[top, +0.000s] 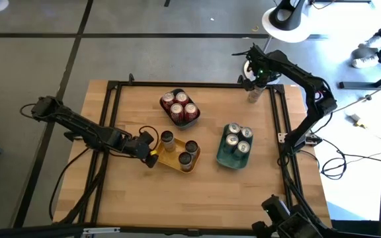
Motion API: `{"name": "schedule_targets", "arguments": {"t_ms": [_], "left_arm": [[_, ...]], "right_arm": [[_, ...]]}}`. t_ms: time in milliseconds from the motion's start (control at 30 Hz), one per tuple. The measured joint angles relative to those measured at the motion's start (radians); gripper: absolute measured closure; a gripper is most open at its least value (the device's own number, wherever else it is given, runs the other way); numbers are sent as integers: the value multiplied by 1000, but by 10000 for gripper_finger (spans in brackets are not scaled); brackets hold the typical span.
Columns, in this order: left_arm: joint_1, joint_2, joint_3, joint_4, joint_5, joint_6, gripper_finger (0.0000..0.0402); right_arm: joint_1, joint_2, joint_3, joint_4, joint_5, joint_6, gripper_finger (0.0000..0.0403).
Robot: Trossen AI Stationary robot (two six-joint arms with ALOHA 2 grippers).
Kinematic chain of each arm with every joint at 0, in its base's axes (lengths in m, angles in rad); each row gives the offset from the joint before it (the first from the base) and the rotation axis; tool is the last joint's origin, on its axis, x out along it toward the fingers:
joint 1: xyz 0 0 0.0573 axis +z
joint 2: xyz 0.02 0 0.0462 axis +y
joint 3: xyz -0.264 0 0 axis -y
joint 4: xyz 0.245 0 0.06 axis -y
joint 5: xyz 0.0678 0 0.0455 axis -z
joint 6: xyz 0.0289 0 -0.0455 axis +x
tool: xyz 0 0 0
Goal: Sort soda cans
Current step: Put the white and pink soda can into the yellow bin
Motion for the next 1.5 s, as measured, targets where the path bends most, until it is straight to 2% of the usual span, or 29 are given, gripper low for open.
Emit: {"name": "schedule_targets", "arguments": {"t_ms": [133, 533, 767, 867, 1033, 1267, 1500], "left_arm": [[0, 0, 0, 0, 0, 0, 225], [0, 0, 0, 0, 0, 0, 225], [0, 0, 0, 0, 0, 1, 225], [0, 0, 0, 0, 0, 10, 225], [0, 0, 0, 0, 0, 12, 225], [0, 0, 0, 0, 0, 13, 225], [0, 0, 0, 0, 0, 30, 225]], "right_arm": [[0, 6, 0, 6, -23, 1, 37], [0, 6, 2, 6, -26, 12, 145], [32, -9, 4, -9, -13, -19, 155], [75, -50, 47, -41, -18, -22, 153], [209, -115, 161, -82, -19, -11, 155], [513, -156, 342, -59, -29, 8, 155], [817, -154, 377, 156, -69, 17, 155]]}}
